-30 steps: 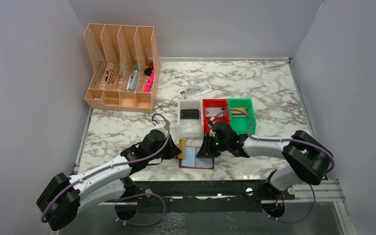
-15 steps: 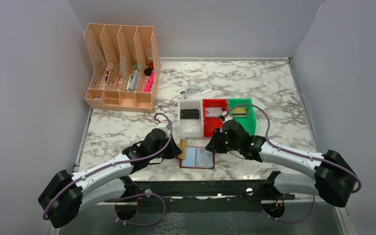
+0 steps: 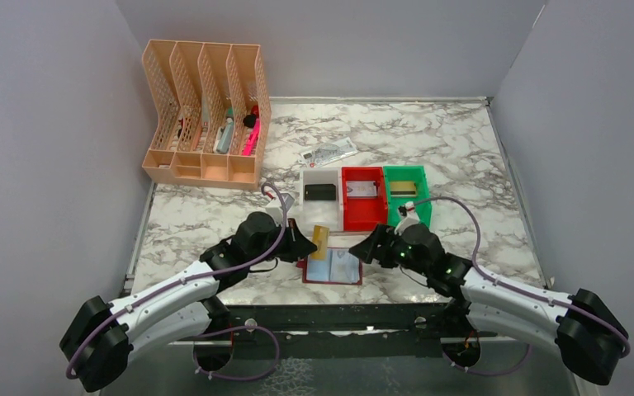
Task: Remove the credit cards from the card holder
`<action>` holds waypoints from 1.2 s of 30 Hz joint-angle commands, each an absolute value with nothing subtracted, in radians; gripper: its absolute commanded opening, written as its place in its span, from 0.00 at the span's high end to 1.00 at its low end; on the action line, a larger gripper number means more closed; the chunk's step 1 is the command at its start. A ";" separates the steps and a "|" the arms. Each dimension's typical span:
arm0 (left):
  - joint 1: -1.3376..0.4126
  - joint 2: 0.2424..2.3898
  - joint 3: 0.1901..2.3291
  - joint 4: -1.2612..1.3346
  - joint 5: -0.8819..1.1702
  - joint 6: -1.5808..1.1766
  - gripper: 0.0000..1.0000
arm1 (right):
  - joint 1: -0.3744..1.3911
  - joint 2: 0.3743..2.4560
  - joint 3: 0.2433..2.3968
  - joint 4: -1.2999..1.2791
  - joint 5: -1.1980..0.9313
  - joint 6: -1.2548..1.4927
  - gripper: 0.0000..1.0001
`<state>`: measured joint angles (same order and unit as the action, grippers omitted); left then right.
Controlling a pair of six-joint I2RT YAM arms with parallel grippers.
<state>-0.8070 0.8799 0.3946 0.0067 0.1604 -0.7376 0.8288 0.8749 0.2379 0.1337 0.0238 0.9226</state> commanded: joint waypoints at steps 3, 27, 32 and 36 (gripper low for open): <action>-0.805 0.865 0.396 0.164 0.260 -0.776 1.00 | 0.743 0.913 0.299 0.251 -0.179 0.853 0.19; -0.794 0.935 0.343 0.458 0.439 -0.890 1.00 | 0.489 1.221 0.210 1.026 -0.828 1.070 0.33; -0.794 0.934 0.324 0.496 0.438 -0.907 1.00 | 0.489 1.290 0.218 1.144 -0.875 1.115 0.42; -0.793 0.934 0.313 0.525 0.444 -0.917 1.00 | 0.492 1.317 0.219 1.187 -0.890 1.130 0.45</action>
